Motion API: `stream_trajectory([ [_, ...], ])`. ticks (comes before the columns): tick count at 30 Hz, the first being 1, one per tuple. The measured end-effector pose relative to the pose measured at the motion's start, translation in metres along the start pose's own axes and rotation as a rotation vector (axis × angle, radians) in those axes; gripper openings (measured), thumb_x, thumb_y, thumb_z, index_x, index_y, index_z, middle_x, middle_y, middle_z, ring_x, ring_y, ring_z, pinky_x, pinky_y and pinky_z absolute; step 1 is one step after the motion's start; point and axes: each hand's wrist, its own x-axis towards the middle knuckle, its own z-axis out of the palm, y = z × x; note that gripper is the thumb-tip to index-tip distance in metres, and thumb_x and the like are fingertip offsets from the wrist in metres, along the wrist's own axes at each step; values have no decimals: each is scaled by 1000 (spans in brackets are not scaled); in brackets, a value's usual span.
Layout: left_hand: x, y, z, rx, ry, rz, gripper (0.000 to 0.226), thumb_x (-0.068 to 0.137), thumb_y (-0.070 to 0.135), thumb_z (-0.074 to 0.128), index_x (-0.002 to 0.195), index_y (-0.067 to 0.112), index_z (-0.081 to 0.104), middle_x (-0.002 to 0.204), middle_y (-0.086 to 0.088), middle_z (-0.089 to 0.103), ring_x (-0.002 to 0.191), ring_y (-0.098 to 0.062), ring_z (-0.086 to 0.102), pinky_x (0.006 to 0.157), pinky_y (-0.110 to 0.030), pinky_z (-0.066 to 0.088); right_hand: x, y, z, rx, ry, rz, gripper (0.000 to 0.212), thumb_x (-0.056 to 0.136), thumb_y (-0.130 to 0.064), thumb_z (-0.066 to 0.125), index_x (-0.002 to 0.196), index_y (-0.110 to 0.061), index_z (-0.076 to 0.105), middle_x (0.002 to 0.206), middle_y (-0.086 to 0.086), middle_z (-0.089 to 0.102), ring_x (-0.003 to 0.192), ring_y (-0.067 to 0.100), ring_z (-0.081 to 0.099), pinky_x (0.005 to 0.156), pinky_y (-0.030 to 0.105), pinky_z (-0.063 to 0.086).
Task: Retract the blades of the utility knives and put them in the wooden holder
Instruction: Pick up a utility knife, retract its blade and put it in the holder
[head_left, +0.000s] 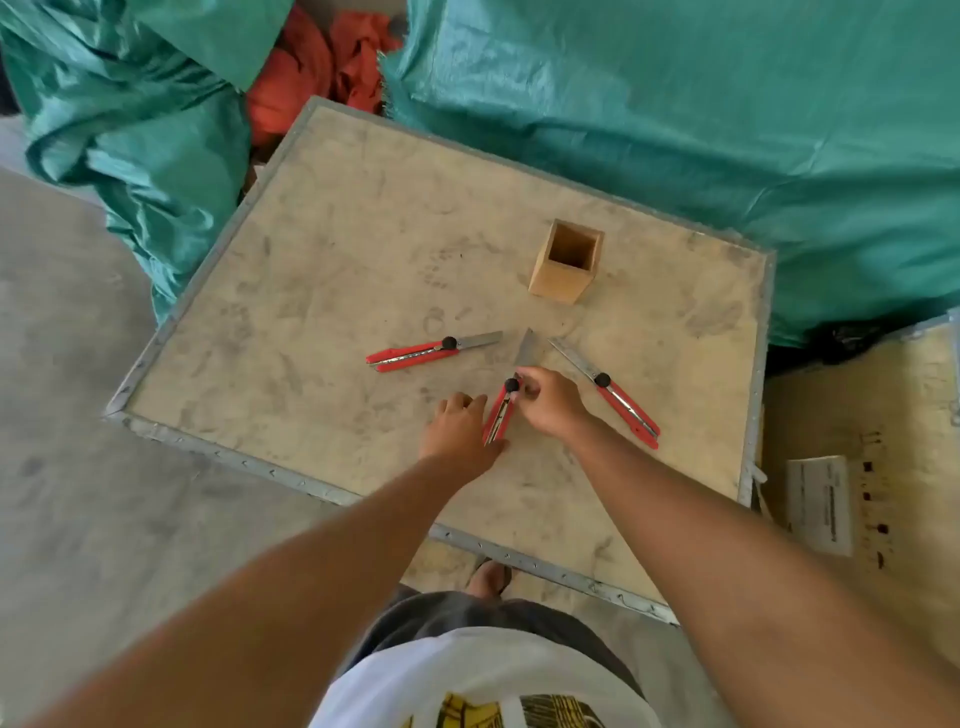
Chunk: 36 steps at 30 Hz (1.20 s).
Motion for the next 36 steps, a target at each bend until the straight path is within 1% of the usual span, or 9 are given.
stream_trajectory([
  [6,-16,0,25,-13,51,-30,54,81,29,71,131,24,53,129,-3,49,119,-28,48,84,-43,54,-1,9,15,95,37,50,38,92,-14,69,130,-16,65,115,4,70,109,20,65,95,25,49],
  [9,-25,3,29,-61,106,-33,51,84,24,64,133,26,53,130,-4,52,119,-30,48,88,-46,52,-3,15,20,316,89,163,32,89,-14,74,120,-17,68,97,-6,67,103,21,69,92,40,60],
  [13,-34,7,33,-231,129,-8,52,86,17,62,137,23,53,123,-8,59,107,-31,59,88,-41,54,-14,20,16,511,126,224,17,92,-13,72,108,-18,68,106,7,69,99,26,73,77,41,66],
  [16,-44,16,31,-340,98,7,57,84,16,70,138,18,54,120,-9,61,99,-25,65,83,-24,46,-23,23,1,544,129,161,12,93,-13,71,105,-13,69,104,8,71,89,23,76,73,37,66],
  [23,-67,47,9,-617,48,57,62,86,13,73,142,28,50,110,12,67,83,-5,64,70,-13,52,-47,20,-59,517,106,-57,13,93,-11,71,105,-15,71,104,11,73,87,23,76,74,42,66],
  [26,-69,59,-10,-718,72,116,59,86,6,72,139,23,54,104,12,69,76,-10,65,81,-24,60,-56,6,-87,552,101,-120,14,93,-12,72,107,-11,71,104,10,74,95,28,76,78,44,66],
  [30,-62,68,-45,-755,142,184,55,84,4,73,133,24,60,103,5,72,82,-19,67,88,-16,53,-64,-21,-121,593,89,-206,22,95,-11,69,116,-9,73,108,12,76,93,25,78,75,40,66],
  [32,-58,70,-65,-790,155,212,52,83,3,74,130,22,63,100,3,74,79,-16,64,92,-21,52,-68,-34,-137,563,46,-226,23,97,-11,66,118,-13,74,110,10,76,93,19,78,72,35,66],
  [36,-54,76,-109,-832,172,259,49,81,2,76,127,19,65,97,0,77,81,-10,64,89,-13,51,-77,-58,-159,463,-19,-277,27,97,-12,65,122,-17,73,106,4,76,92,16,75,72,30,65],
])
